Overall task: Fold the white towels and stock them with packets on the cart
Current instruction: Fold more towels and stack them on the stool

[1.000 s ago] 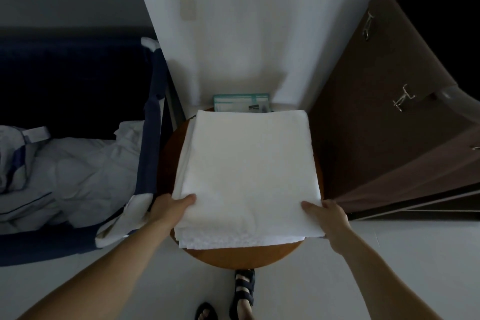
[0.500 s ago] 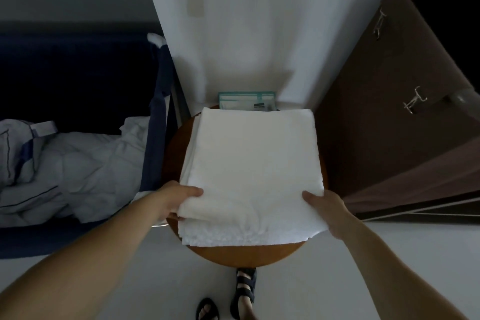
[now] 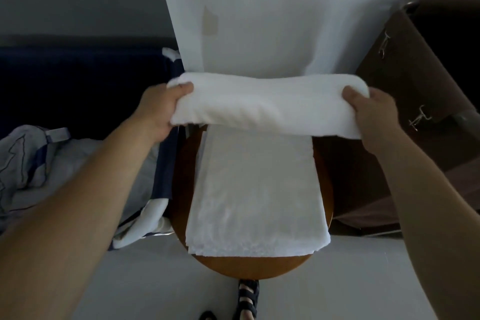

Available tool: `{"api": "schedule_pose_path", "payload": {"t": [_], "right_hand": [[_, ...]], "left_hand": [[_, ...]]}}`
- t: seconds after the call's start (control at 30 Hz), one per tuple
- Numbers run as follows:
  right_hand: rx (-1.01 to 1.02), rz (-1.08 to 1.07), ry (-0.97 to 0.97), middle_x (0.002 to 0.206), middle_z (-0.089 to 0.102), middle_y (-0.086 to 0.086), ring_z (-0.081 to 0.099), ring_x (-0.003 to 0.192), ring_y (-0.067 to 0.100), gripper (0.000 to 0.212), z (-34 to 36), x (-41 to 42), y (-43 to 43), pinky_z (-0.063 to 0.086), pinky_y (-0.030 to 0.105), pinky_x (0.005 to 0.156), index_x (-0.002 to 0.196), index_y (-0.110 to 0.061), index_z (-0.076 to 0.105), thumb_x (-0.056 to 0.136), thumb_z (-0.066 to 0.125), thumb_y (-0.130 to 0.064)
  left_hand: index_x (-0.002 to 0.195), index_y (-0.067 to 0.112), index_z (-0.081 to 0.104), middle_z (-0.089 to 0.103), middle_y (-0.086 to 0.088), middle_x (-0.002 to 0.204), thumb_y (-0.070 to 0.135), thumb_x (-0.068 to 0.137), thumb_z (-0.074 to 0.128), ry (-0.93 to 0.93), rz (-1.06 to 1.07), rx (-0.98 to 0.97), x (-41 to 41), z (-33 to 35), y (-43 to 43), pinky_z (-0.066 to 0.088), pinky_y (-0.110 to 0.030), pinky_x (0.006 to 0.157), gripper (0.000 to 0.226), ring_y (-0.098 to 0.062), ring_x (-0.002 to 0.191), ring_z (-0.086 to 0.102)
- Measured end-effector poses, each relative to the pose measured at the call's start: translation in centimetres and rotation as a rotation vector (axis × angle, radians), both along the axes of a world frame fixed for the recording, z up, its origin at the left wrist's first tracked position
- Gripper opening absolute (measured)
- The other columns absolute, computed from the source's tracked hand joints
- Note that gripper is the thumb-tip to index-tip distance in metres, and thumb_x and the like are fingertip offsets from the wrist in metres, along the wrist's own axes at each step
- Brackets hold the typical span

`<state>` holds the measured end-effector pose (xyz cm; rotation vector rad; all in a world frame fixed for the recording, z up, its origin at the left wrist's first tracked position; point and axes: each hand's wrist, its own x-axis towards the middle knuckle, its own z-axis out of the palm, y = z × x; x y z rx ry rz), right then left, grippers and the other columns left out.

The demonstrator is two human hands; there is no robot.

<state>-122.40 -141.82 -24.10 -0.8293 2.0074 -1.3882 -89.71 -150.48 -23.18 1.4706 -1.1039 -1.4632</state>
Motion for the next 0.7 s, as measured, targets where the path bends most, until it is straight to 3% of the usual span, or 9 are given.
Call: {"api": "schedule_pose_path", "payload": {"t": [0.07,0.13,0.2,0.3,0.47,0.53,0.7], "right_hand": [[0.069,0.001,-0.003,0.097,0.067,0.003,0.062,0.078,0.014,0.021,-3.9,-0.2,1.8,0.054,0.025,0.067,0.107,-0.015,0.066,0.091,0.068,-0.029],[0.248,-0.001,0.019,0.101,0.07,0.011,0.067,0.087,0.027,0.023,-9.2,-0.4,4.3,0.057,0.039,0.08,0.099,-0.015,0.067,0.087,0.072,-0.035],[0.448,0.018,0.031,0.106,0.07,0.016,0.066,0.094,0.035,0.031,-14.2,0.3,7.3,0.054,0.047,0.086,0.102,-0.01,0.068,0.086,0.072,-0.037],[0.618,0.044,0.054,0.107,0.066,0.013,0.06,0.094,0.032,0.044,-19.7,1.8,11.1,0.05,0.041,0.084,0.118,-0.005,0.062,0.09,0.066,-0.04],[0.711,0.085,0.168,0.115,0.062,0.019,0.058,0.103,0.038,0.053,-21.4,2.4,11.6,0.046,0.041,0.085,0.126,-0.003,0.052,0.098,0.046,-0.049],[0.701,0.112,0.215,0.118,0.06,0.022,0.056,0.103,0.039,0.053,-20.4,2.1,11.0,0.042,0.038,0.083,0.127,0.0,0.051,0.1,0.043,-0.046],[0.654,0.109,0.24,0.103,0.056,0.013,0.05,0.091,0.032,0.047,-18.4,0.8,10.6,0.039,0.036,0.079,0.122,-0.001,0.053,0.101,0.044,-0.043]], "left_hand": [[0.113,0.017,0.061,0.067,-0.002,0.097,0.023,0.094,0.064,-0.055,0.007,0.027,0.3,-3.9,2.4,0.054,-0.025,0.062,0.02,-0.01,0.078,0.066],[0.113,0.013,0.065,0.071,-0.011,0.103,0.023,0.094,0.065,-0.121,0.01,0.135,1.2,-9.5,5.4,0.053,-0.024,0.058,0.021,-0.012,0.075,0.068],[0.113,0.014,0.066,0.071,-0.011,0.109,0.027,0.094,0.065,-0.196,-0.043,0.301,2.3,-15.2,8.5,0.053,-0.029,0.066,0.023,-0.019,0.085,0.068],[0.121,0.015,0.061,0.067,-0.004,0.106,0.037,0.097,0.06,-0.411,-0.162,0.424,3.4,-21.7,11.9,0.054,-0.035,0.081,0.032,-0.022,0.093,0.064],[0.127,0.007,0.052,0.06,-0.012,0.121,0.041,0.103,0.045,-0.557,-0.164,0.358,3.0,-24.4,12.5,0.048,-0.045,0.099,0.042,-0.032,0.109,0.058],[0.122,0.003,0.05,0.058,-0.012,0.116,0.038,0.105,0.037,-0.603,-0.124,0.261,2.6,-24.1,12.6,0.046,-0.039,0.095,0.041,-0.03,0.107,0.057],[0.106,0.006,0.048,0.056,-0.01,0.099,0.034,0.106,0.035,-0.588,-0.035,0.05,2.4,-22.8,13.2,0.039,-0.032,0.081,0.031,-0.024,0.092,0.054]]}}
